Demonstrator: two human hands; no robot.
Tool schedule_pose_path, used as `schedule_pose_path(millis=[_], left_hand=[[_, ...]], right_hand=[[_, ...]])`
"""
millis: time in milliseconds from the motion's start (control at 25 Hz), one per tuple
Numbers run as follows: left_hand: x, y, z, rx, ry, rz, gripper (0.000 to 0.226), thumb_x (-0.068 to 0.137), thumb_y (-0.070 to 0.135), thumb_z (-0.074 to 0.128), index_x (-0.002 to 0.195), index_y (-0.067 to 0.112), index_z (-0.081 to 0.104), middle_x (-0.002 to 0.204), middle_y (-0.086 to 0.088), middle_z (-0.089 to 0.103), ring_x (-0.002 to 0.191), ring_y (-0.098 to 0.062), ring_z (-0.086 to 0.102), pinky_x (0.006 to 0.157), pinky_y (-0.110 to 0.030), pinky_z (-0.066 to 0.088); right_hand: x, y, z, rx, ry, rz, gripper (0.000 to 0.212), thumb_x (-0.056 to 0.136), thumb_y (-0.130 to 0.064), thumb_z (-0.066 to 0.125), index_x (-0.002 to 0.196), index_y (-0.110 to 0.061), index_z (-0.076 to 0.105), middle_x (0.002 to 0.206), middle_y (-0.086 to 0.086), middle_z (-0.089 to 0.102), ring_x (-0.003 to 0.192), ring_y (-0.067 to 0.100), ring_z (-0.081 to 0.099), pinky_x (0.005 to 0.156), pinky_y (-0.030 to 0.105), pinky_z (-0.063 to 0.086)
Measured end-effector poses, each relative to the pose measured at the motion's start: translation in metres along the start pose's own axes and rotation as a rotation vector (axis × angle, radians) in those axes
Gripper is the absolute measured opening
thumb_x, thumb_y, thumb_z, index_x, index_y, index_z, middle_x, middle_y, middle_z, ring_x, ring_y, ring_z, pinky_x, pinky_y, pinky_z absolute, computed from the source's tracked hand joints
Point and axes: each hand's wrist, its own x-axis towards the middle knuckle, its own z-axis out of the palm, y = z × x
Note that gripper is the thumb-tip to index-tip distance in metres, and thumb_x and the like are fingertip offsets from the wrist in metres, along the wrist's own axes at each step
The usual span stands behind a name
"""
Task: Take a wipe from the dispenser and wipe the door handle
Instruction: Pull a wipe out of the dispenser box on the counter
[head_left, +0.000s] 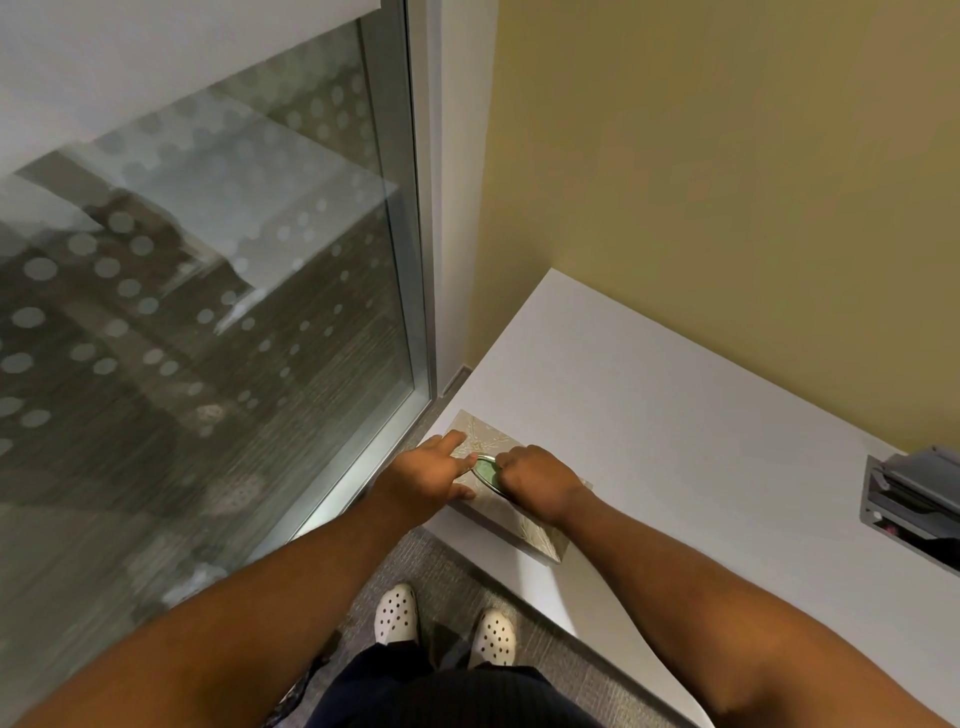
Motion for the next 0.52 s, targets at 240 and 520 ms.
schedule_pose_path(millis=[240, 520], left_hand=[[0.002, -0.004, 0.008, -0.033, 0.168, 0.041, 0.05, 0.074, 0.038, 0.099, 0.111, 0.006, 0.087, 0.125, -0.024, 0.079, 0.093, -0.037, 0.083, 0.066, -0.042, 0.071], [0.005, -0.004, 0.008, -0.102, 0.061, -0.035, 0.054, 0.086, 0.039, 0.09, 0.13, 0.009, 0.08, 0.145, -0.024, 0.069, 0.12, -0.04, 0.076, 0.086, -0.048, 0.069]], right_hand=[[-0.001, 0.016, 0.0, 0.026, 0.012, -0.124, 0.026, 0.105, -0.013, 0.043, 0.11, -0.002, 0.066, 0.113, 0.017, 0.066, 0.098, 0.034, 0.065, 0.082, 0.047, 0.054], [-0.014, 0.032, -0.014, 0.644, 0.199, 0.042, 0.008, 0.091, -0.004, 0.056, 0.097, -0.005, 0.061, 0.099, 0.011, 0.059, 0.081, 0.028, 0.062, 0.074, 0.046, 0.052]])
